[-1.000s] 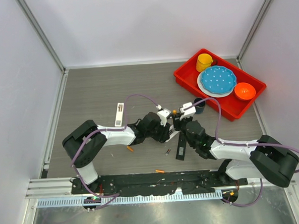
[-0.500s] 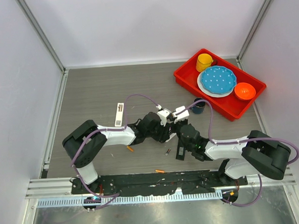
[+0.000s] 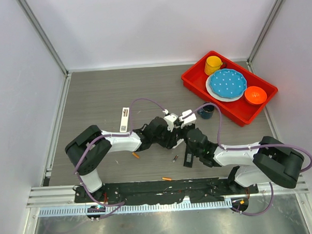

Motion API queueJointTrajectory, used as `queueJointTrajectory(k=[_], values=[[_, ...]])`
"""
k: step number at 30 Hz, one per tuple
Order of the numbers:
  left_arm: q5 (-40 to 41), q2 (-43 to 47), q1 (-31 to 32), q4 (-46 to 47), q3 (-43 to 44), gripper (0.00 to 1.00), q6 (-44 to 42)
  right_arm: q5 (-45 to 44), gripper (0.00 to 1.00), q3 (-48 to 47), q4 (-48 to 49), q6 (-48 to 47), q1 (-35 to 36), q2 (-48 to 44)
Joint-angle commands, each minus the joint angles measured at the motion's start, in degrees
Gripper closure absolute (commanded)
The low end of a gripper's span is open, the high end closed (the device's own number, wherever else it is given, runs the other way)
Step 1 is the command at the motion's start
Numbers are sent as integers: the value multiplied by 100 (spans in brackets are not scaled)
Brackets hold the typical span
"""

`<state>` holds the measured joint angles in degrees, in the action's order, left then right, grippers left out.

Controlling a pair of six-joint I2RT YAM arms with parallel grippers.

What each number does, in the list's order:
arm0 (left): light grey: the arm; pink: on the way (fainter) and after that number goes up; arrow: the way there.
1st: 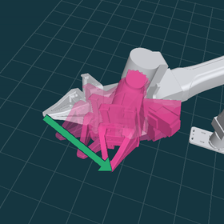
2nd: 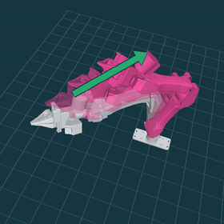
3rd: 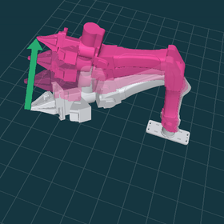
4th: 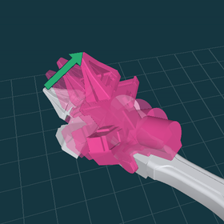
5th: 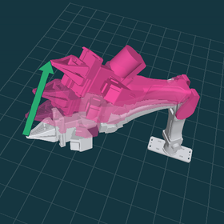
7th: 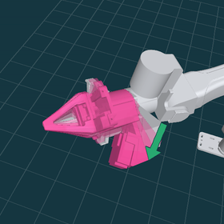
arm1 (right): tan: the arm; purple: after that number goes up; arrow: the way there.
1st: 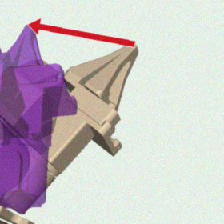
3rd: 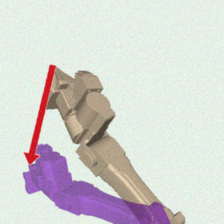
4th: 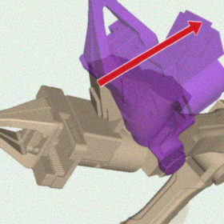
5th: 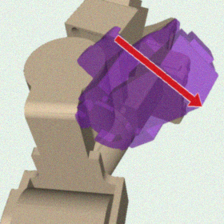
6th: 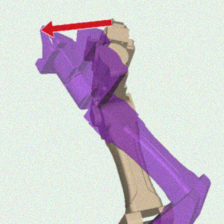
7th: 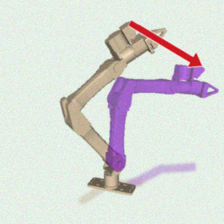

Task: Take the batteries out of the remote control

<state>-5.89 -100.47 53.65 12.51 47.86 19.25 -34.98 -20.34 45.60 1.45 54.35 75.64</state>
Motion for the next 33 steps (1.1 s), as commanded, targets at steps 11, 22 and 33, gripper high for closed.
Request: queueJointTrajectory(k=[11, 22, 33], values=[[-140, -623, 137, -1067, -145, 100, -70, 2864, 98, 742, -386, 2121, -1856, -479], [-123, -623, 137, -1076, -145, 100, -70, 3867, 99, 742, -447, 2553, -2262, -1024], [-132, -676, 146, -1067, -119, 100, -52, 4104, 99, 944, -280, 2500, -2279, -1411]])
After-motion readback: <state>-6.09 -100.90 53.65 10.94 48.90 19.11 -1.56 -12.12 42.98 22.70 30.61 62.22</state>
